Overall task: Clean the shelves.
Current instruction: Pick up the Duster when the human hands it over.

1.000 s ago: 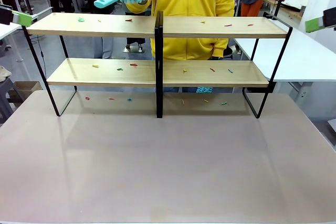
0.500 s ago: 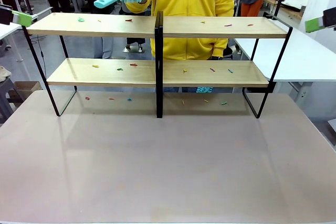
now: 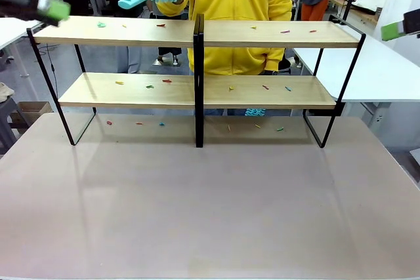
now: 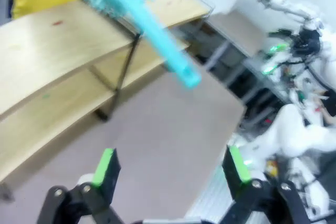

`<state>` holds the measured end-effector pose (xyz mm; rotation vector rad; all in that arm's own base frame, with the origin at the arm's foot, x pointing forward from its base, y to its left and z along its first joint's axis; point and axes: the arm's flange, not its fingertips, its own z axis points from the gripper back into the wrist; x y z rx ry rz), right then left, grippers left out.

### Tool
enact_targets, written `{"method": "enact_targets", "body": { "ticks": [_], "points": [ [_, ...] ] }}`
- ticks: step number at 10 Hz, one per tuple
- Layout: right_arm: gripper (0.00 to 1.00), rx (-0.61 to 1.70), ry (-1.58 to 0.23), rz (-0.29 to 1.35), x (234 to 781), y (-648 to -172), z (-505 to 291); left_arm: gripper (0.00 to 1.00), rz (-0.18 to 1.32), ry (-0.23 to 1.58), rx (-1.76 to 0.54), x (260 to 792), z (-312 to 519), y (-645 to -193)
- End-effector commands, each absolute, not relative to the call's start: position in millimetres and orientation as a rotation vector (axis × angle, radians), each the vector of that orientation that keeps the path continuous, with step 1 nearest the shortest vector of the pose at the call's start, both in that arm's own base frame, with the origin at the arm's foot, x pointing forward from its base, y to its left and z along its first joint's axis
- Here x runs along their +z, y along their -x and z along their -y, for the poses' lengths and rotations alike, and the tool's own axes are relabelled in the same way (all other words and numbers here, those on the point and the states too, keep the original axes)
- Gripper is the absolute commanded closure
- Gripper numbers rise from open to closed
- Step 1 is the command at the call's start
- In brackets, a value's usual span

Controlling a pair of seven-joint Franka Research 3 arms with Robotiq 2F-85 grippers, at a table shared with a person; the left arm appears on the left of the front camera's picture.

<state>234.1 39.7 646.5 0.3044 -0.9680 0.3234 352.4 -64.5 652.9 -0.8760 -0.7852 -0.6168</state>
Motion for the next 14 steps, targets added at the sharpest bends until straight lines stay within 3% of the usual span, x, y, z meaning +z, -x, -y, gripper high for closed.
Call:
{"method": "enact_targets", "body": {
  "ticks": [1, 3, 4, 5, 6, 7, 10, 13, 14],
  "points": [
    [0.0, 0.325, -0.31, 0.967, 646.4, -234.3, -39.8, 0.0, 0.446, 1.203, -0.149, 663.9, 79.0, -416.5],
    [0.0, 0.325, -0.31, 0.967, 646.4, -234.3, -39.8, 0.0, 0.299, 1.439, -0.03, 649.6, 75.5, -442.3],
    [0.0, 0.325, -0.31, 0.967, 646.4, -234.3, -39.8, 0.0, 0.609, 1.129, -0.425, 656.5, 89.6, -410.3],
    [0.0, 0.325, -0.31, 0.967, 646.4, -234.3, -39.8, 0.0, 0.609, 1.129, -0.425, 656.5, 89.6, -410.3],
    [0.0, 0.325, -0.31, 0.967, 646.4, -234.3, -39.8, 0.0, 0.508, 1.269, -0.329, 648.4, 84.6, -436.5],
    [0.0, 0.325, -0.31, 0.967, 646.4, -234.3, -39.8, 0.0, 0.465, 1.265, -0.297, 647.5, 90.2, -444.9],
    [0.0, 0.325, -0.31, 0.967, 646.4, -234.3, -39.8, 0.0, 0.464, 1.317, -0.143, 636.0, 101.9, -485.7],
    [0.0, 0.325, -0.31, 0.967, 646.4, -234.3, -39.8, 0.0, 0.417, 1.331, -0.162, 625.7, 121.2, -499.2],
    [0.0, 0.325, -0.31, 0.967, 646.4, -234.3, -39.8, 0.59, 0.396, 1.325, -0.201, 622.9, 127.1, -499.3]
  ]
}}
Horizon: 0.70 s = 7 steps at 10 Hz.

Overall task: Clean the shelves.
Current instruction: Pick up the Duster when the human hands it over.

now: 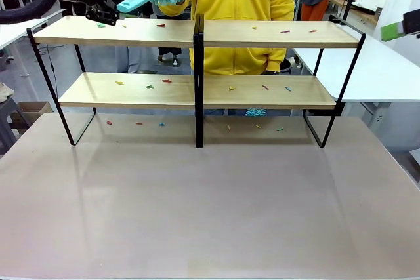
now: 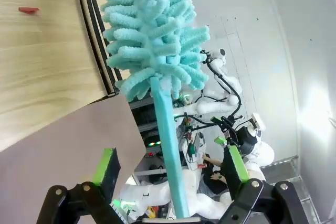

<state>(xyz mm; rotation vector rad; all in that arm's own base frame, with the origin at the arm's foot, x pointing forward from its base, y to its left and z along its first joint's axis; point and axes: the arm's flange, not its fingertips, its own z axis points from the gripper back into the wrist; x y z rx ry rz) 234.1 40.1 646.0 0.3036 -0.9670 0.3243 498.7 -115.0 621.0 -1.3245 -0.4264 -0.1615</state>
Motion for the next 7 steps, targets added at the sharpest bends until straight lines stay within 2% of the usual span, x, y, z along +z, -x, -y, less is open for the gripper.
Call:
{"method": "enact_targets", "body": {
  "ticks": [1, 2, 4, 5, 7],
  "points": [
    [0.0, 0.325, -0.31, 0.967, 646.4, -234.3, -39.8, 0.59, 0.397, 1.328, -0.204, 622.5, 127.5, -499.3],
    [0.0, 0.325, -0.31, 0.967, 646.4, -234.3, -39.8, 1.0, 0.395, 1.327, -0.206, 622.4, 127.8, -499.2],
    [0.0, 0.325, -0.31, 0.967, 646.4, -234.3, -39.8, 1.0, 0.362, 1.319, -0.252, 619.8, 135.7, -496.6],
    [0.0, 0.325, -0.31, 0.967, 646.4, -234.3, -39.8, 0.79, 0.353, 1.316, -0.265, 618.6, 138.3, -496.0],
    [0.0, 0.325, -0.31, 0.967, 646.4, -234.3, -39.8, 1.0, 0.362, 1.304, -0.269, 618.6, 138.9, -495.8]
  ]
}}
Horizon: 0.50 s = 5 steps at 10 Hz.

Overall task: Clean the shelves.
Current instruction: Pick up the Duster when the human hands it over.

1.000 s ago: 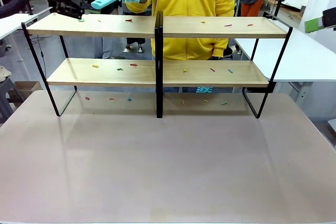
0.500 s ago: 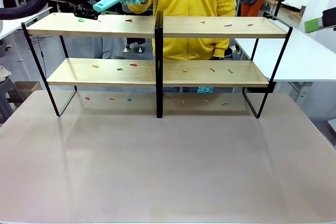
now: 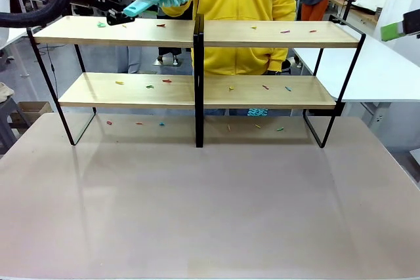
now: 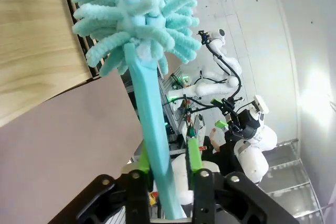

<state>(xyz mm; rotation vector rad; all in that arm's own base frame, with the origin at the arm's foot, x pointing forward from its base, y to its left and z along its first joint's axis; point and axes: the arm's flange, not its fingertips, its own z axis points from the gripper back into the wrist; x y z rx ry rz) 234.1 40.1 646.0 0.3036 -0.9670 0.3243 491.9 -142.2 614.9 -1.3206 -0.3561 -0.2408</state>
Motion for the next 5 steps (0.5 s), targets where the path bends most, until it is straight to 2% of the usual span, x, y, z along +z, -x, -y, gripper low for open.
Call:
{"method": "enact_targets", "body": {
  "ticks": [1, 5],
  "points": [
    [0.0, 0.325, -0.31, 0.967, 646.4, -234.3, -39.8, 1.0, 0.371, 1.304, -0.269, 618.9, 139.1, -495.6],
    [0.0, 0.325, -0.31, 0.967, 646.4, -234.3, -39.8, 1.0, 0.389, 1.306, -0.277, 619.5, 139.6, -495.2]
  ]
}}
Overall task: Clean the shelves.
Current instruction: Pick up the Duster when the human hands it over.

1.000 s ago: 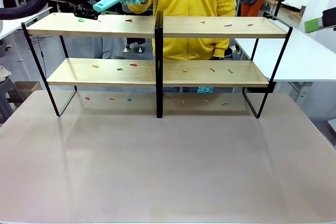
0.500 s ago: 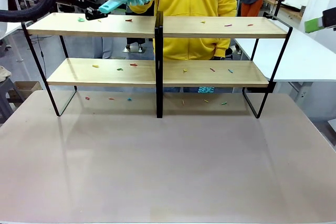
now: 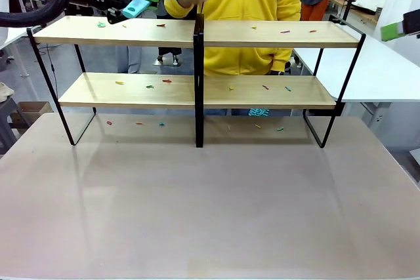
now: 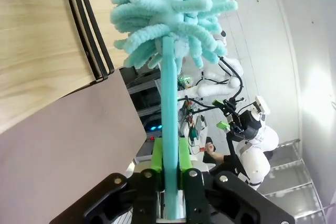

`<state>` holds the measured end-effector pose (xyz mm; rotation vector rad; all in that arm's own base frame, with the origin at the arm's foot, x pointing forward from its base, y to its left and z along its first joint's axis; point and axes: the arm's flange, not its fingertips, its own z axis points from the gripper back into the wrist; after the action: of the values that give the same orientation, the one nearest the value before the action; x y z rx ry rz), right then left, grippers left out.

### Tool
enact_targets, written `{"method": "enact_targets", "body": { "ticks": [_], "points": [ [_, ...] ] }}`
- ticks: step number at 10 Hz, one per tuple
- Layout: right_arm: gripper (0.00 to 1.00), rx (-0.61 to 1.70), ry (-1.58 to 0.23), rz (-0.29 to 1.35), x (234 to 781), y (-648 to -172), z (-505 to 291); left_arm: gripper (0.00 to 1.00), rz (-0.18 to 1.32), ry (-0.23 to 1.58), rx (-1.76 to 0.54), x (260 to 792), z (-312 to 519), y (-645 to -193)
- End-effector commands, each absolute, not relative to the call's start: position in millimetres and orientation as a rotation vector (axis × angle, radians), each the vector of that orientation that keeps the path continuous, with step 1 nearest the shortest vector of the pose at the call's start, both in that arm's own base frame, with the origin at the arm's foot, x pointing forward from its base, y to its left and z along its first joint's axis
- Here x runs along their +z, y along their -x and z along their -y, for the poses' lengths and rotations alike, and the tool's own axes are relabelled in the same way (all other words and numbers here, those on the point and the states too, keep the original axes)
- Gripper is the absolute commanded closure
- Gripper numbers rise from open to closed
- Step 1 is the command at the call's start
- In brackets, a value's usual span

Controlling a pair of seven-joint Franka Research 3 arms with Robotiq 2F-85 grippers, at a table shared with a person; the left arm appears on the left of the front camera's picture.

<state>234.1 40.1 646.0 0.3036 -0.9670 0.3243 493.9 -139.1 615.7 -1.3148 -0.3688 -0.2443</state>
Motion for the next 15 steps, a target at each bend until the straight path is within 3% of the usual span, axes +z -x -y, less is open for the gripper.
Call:
{"method": "enact_targets", "body": {
  "ticks": [1, 4, 7, 10, 12, 13, 15],
  "points": [
    [0.0, 0.325, -0.31, 0.967, 646.4, -234.3, -39.8, 1.0, 0.41, 1.29, -0.305, 630.0, 131.0, -485.3],
    [0.0, 0.325, -0.31, 0.967, 646.4, -234.3, -39.8, 1.0, 0.448, 1.209, -0.464, 678.3, 34.6, -415.6],
    [0.0, 0.325, -0.31, 0.967, 646.4, -234.3, -39.8, 1.0, 0.523, 1.146, -0.53, 703.5, -117.8, -300.2],
    [0.0, 0.325, -0.31, 0.967, 646.4, -234.3, -39.8, 1.0, 0.637, 1.074, -0.291, 684.6, -228.7, -206.6],
    [0.0, 0.325, -0.31, 0.967, 646.4, -234.3, -39.8, 1.0, 0.47, 1.054, -0.186, 653.6, -250.7, -179.2],
    [0.0, 0.325, -0.31, 0.967, 646.4, -234.3, -39.8, 0.98, 0.607, 1.085, -0.266, 677.4, -244.7, -179.8],
    [0.0, 0.325, -0.31, 0.967, 646.4, -234.3, -39.8, 0.98, 0.607, 1.085, -0.266, 677.4, -244.7, -179.8]
  ]
}}
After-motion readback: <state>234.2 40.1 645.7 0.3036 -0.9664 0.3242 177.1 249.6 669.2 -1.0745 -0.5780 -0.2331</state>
